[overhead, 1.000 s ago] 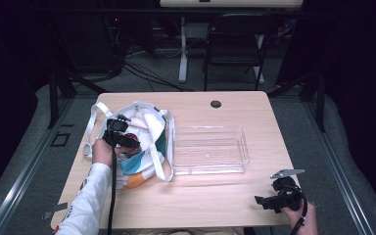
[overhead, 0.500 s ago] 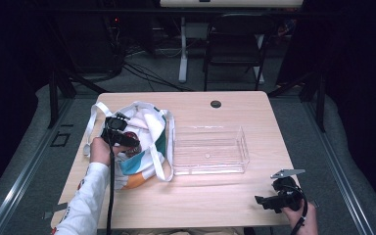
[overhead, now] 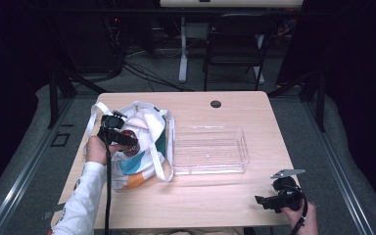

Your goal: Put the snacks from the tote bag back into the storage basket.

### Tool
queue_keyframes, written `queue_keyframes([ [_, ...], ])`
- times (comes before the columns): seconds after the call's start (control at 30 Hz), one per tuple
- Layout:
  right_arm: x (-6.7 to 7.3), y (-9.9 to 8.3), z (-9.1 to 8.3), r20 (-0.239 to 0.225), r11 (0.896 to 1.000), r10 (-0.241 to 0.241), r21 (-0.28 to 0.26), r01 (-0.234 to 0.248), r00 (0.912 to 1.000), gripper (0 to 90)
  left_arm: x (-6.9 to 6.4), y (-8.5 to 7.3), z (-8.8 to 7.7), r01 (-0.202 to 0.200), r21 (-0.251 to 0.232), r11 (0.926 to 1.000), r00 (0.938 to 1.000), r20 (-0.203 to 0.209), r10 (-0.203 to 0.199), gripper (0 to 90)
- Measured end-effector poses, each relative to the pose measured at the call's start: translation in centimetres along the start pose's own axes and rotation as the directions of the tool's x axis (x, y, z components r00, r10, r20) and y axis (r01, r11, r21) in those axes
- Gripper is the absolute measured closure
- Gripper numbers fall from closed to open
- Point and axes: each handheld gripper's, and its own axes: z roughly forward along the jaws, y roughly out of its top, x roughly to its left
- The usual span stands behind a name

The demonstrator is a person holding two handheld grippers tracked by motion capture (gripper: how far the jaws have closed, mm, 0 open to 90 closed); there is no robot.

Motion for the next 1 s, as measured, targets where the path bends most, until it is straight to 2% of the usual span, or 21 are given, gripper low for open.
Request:
queue_keyframes([
  [0.3,0.0,0.0,0.0,0.002,1.0,0.003,-0.003,-0.003,1.0,11.3,-0.2,0.2,-0.9,0.0,-0.019,0.9998,1.0,0.005,0.0,25.9],
  [1.0,0.0,0.0,0.0,0.005,1.0,0.004,-0.002,-0.004,1.0,11.3,-0.8,1.8,-3.4,-0.033,-0.03,0.999,0.9995,0.0,0.033,25.9],
])
